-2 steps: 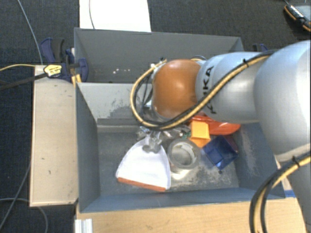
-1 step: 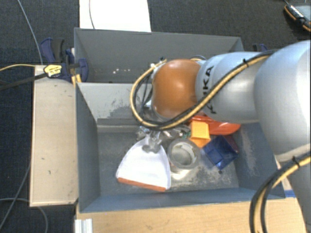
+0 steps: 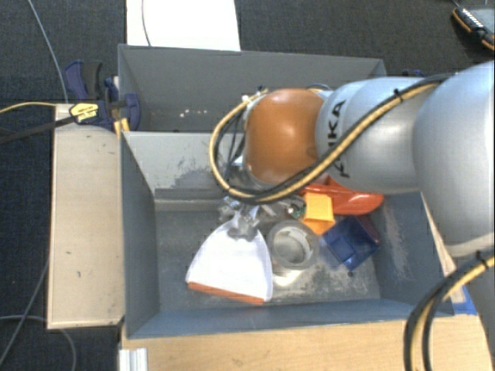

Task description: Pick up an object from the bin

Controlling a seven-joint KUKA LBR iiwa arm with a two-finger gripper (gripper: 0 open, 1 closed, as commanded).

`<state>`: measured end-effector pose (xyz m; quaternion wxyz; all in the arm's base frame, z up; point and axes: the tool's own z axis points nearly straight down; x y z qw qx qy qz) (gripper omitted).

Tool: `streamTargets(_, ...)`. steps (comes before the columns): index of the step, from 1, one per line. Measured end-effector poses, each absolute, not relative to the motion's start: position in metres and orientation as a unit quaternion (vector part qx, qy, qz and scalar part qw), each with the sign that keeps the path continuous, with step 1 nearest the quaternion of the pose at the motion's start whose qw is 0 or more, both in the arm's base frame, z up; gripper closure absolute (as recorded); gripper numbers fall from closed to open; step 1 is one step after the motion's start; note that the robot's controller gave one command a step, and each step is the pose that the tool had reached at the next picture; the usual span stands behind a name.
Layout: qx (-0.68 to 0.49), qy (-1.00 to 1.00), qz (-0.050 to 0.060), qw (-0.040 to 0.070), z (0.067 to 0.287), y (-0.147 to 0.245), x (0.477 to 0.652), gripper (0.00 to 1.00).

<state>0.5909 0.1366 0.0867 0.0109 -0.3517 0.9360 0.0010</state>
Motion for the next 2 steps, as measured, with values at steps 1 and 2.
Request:
streamTargets(1,-0.351,0.936,0.001,0.014,0.103,0.137,0.592,1.00)
streamTargets(2,-0.350,0.937,0.002,0.009,0.140,0.137,0.590,1.00)
